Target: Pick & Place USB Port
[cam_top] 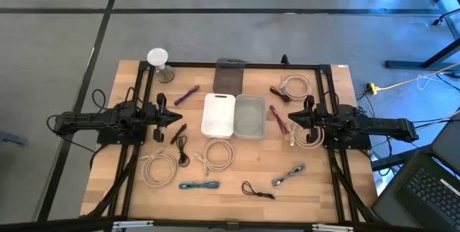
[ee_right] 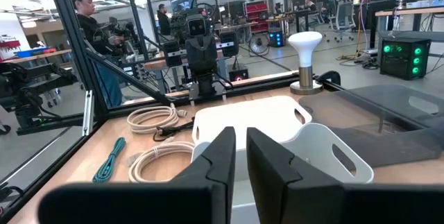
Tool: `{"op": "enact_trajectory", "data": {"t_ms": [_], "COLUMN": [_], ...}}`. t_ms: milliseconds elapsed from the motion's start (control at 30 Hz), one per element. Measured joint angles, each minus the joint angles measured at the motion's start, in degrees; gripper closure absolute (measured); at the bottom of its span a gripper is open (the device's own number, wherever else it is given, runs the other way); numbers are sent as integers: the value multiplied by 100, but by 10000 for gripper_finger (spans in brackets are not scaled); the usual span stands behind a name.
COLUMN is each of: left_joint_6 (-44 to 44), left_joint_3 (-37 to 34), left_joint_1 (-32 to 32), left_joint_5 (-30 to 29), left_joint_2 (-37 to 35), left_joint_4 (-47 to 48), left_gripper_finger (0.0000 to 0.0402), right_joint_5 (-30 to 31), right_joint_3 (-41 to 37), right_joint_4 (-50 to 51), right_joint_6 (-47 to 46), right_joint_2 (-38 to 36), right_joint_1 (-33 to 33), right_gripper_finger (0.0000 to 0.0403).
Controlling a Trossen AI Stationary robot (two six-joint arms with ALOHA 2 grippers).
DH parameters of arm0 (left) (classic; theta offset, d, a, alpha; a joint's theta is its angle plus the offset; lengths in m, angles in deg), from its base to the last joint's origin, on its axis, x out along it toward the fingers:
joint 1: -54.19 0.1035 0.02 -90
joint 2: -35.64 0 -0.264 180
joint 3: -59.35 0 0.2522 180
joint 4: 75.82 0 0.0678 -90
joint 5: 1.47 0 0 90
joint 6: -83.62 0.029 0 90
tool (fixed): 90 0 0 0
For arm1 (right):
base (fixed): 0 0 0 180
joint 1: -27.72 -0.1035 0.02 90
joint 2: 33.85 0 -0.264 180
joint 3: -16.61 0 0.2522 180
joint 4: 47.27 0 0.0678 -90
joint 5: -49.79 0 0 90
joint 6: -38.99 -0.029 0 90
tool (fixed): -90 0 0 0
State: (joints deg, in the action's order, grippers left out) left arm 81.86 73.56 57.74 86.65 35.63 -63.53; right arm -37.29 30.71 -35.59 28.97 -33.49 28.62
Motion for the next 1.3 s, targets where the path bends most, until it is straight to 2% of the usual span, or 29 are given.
{"op": "enact_trajectory", "data": {"t_ms": [500,767,967,1100,1200,1300], "left_joint_6": [0,0,2,30,174,354], "left_joint_3": [1,0,2,2,2,2], "left_joint_1": [-1,0,-2,-2,-2,-2], "left_joint_5": [1,1,-1,-14,-16,-16], "left_joint_2": [0,0,0,0,0,0], "left_joint_4": [0,0,-2,-64,-212,-415], "left_gripper_finger": [390,391,390,394,395,395], "right_joint_5": [0,50,50,50,50,307], "right_joint_3": [2,0,2,2,9,278], "right_joint_4": [-5,-486,-604,-804,-1158,-946], "right_joint_6": [-2,201,-319,-297,-26,468], "right_joint_2": [0,-1,-2,0,-2,90], "right_joint_1": [0,-1,0,0,-1,-3], "right_gripper_finger": [363,363,363,363,363,363]}}
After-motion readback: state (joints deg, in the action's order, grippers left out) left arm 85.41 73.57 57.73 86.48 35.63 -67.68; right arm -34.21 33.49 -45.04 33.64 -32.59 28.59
